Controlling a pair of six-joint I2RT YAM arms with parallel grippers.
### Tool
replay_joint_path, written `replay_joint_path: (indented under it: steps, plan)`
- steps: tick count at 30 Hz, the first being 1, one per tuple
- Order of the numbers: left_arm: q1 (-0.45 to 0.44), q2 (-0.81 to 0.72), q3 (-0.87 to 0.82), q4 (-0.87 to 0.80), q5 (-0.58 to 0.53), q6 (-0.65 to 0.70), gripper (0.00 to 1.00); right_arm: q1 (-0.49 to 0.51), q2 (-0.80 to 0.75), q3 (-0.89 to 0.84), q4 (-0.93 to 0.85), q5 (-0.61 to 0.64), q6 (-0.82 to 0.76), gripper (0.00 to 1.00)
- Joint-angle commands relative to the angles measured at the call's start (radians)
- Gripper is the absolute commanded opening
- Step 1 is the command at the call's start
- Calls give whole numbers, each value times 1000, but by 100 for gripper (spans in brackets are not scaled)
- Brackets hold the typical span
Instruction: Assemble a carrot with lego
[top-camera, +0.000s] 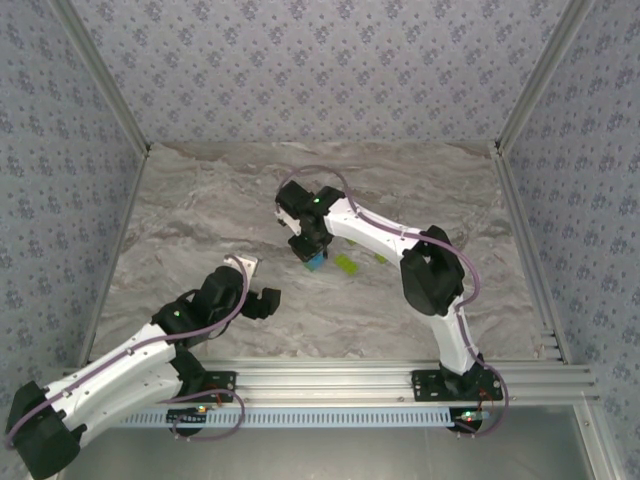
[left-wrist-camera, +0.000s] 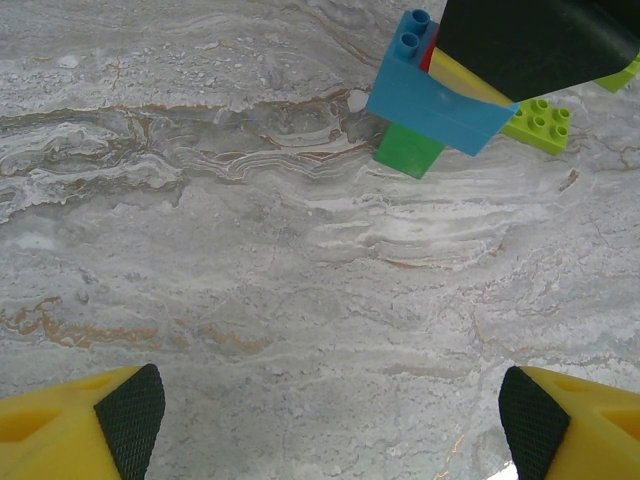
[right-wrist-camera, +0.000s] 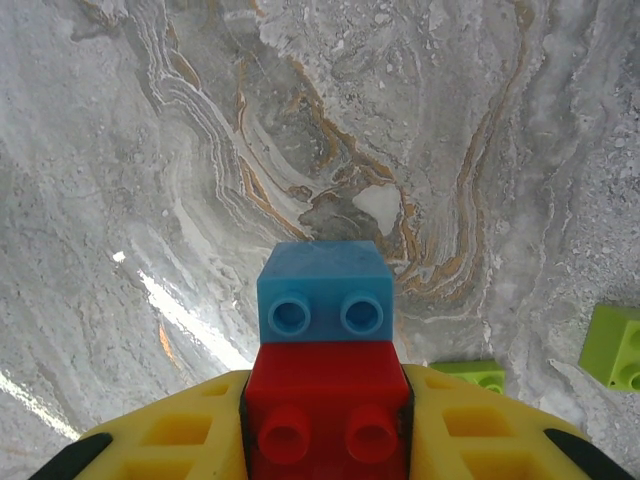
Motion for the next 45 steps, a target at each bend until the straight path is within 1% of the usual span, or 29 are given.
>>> replay_joint_path:
  steps: [1,5,11,17,21,26,30,33,38,41,45]
  plan:
    - [-7,-4,11,25,14,16,89,-5,-16,-31,13,8,19,37]
    - [-7,-1,11,25,14,16,89,-6,-27,-47,22,9,19,43]
    - [-7,0,12,26,15,17,89,-7,-55,-47,26,14,18,59]
    - [-8,0,12,25,15,17,89,-10,-107,-40,34,7,19,68]
    - [-7,0,12,25,15,18,89,-26,-186,-43,34,11,23,71]
    - [-8,0,12,25,14,18,89,-81,-306,-102,23,34,18,73]
    - [-7,-1,12,25,17,18,89,-138,-358,-239,44,30,11,73]
    - [-7,-5,11,25,17,18,89,-165,-380,-384,114,12,9,73]
    - [-7,0,12,26,18,18,89,-175,-366,-551,249,-25,18,73]
    - [-8,6,14,26,18,18,89,-175,-331,-577,291,-40,16,73]
    - [-8,10,16,26,18,18,89,-175,-275,-570,319,-48,-2,73]
